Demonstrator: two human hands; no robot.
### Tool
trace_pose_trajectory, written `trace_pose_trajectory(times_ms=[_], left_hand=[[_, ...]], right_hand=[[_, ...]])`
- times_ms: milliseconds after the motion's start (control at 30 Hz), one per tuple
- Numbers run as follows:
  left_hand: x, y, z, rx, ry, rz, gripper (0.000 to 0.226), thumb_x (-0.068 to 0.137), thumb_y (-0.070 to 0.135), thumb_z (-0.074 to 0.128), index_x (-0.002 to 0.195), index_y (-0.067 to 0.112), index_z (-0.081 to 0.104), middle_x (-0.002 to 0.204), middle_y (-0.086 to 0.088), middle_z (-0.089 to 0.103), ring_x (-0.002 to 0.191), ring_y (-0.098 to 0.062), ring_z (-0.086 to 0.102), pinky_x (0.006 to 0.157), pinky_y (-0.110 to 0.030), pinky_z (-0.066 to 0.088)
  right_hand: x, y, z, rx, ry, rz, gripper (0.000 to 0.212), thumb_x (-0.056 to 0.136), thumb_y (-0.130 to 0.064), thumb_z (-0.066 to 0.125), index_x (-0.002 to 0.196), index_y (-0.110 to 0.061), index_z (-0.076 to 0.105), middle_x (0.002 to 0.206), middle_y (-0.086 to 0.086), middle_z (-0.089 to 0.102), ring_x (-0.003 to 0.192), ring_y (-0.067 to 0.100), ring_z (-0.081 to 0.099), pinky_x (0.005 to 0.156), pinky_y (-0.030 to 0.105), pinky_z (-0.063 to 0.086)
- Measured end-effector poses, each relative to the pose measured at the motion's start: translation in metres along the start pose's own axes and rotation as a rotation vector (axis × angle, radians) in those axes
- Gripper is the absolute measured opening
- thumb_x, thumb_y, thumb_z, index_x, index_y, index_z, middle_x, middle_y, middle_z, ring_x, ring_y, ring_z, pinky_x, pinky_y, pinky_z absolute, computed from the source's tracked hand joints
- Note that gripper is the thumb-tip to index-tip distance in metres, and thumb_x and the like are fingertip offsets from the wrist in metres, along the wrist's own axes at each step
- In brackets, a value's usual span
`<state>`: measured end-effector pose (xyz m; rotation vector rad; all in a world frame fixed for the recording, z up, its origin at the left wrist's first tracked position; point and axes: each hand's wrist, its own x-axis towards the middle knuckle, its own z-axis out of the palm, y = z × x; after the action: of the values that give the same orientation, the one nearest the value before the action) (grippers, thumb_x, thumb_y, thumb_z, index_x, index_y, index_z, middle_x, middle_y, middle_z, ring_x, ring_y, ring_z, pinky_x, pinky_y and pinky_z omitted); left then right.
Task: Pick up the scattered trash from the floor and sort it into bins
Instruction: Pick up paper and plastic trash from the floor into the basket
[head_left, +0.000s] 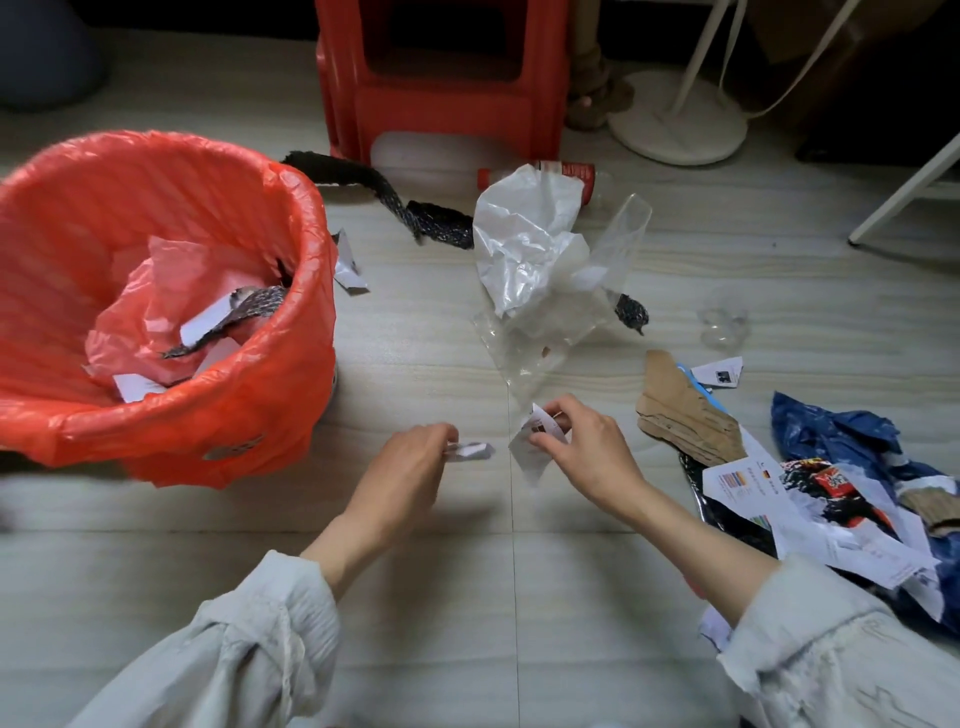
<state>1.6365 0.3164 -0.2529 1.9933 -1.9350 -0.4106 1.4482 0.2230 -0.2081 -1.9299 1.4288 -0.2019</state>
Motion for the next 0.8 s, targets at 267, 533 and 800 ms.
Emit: trace_pose_trajectory(times_ms=[267, 533, 800], left_hand=[[0.034, 0.011, -0.118, -0.049, 0.572, 0.04, 0.024, 0.086, 0.013, 0.043, 0.095, 0.005, 0.064, 0.086, -0.01, 0.059, 0.077, -0.022, 0.056, 0.066, -0.03, 0.045], [0.018, -0.041, -0.215, -0.002, 0.867, -0.364, 0.025, 0.081, -0.003, 0.056, 0.102, 0.004, 0.066, 0.093, -0.016, 0.062, 0.086, -0.035, 0.06, 0.077, -0.033, 0.041], [-0.006, -0.058, -0.218, 0.028, 0.55, -0.418, 0.051, 0.083, -0.009, 0.043, 0.132, 0.004, 0.048, 0.127, -0.015, 0.053, 0.116, -0.033, 0.051, 0.095, -0.043, 0.042]], right_hand=[[0.017, -0.099, -0.041, 0.38, 0.177, -0.164, 0.016, 0.086, -0.008, 0.058, 0.099, -0.012, 0.067, 0.086, 0.0, 0.065, 0.085, 0.018, 0.06, 0.08, 0.033, 0.048], [0.033, -0.224, -0.022, 0.695, -0.002, -0.201, 0.008, 0.085, -0.012, 0.062, 0.092, -0.013, 0.066, 0.079, -0.003, 0.063, 0.061, -0.002, 0.053, 0.05, 0.006, 0.037], [0.041, -0.253, 0.015, 0.601, -0.018, -0.079, 0.031, 0.08, -0.019, 0.062, 0.11, -0.015, 0.059, 0.095, 0.002, 0.064, 0.095, 0.026, 0.065, 0.092, 0.044, 0.05]])
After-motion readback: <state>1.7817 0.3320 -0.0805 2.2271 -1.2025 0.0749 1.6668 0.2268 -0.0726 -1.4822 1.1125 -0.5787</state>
